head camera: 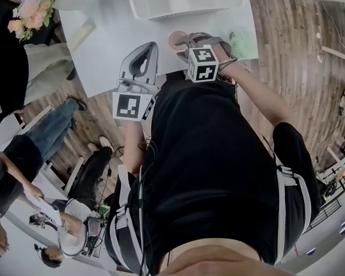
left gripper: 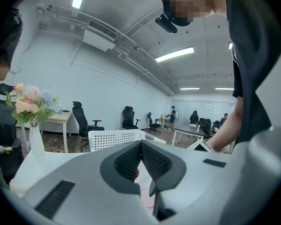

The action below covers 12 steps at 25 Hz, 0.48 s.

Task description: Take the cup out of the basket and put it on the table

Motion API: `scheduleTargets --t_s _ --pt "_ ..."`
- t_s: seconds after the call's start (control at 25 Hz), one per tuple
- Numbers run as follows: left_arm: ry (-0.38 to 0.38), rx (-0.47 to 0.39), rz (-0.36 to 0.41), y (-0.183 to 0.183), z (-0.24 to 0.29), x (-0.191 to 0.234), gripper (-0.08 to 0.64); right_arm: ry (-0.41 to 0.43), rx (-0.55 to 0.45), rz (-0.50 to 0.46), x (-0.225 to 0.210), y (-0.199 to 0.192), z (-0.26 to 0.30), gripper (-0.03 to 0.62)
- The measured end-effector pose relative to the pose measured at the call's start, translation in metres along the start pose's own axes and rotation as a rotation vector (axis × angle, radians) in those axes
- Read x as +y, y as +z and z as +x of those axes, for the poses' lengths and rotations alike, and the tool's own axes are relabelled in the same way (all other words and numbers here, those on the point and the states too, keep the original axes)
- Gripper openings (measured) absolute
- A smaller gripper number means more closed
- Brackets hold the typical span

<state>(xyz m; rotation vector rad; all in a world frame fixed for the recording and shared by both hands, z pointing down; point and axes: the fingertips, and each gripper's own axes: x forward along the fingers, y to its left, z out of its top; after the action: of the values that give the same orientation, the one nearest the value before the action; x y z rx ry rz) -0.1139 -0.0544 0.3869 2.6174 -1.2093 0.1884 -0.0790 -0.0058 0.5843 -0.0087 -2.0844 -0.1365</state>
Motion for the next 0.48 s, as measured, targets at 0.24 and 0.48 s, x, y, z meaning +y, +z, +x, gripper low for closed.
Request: scheduleTargets --t_s 0.24,0.48 --pt "0.0 0.005 -0.014 -0.005 0.001 0.007 0.02 -0.04 -0.036 -0.009 -0.019 0.017 -0.033 0.129" --pt "0.008 0.001 -0.028 -0.007 0.002 0.012 0.021 -0.075 -0.057 -0.039 -0.043 0.032 -0.073 0.129"
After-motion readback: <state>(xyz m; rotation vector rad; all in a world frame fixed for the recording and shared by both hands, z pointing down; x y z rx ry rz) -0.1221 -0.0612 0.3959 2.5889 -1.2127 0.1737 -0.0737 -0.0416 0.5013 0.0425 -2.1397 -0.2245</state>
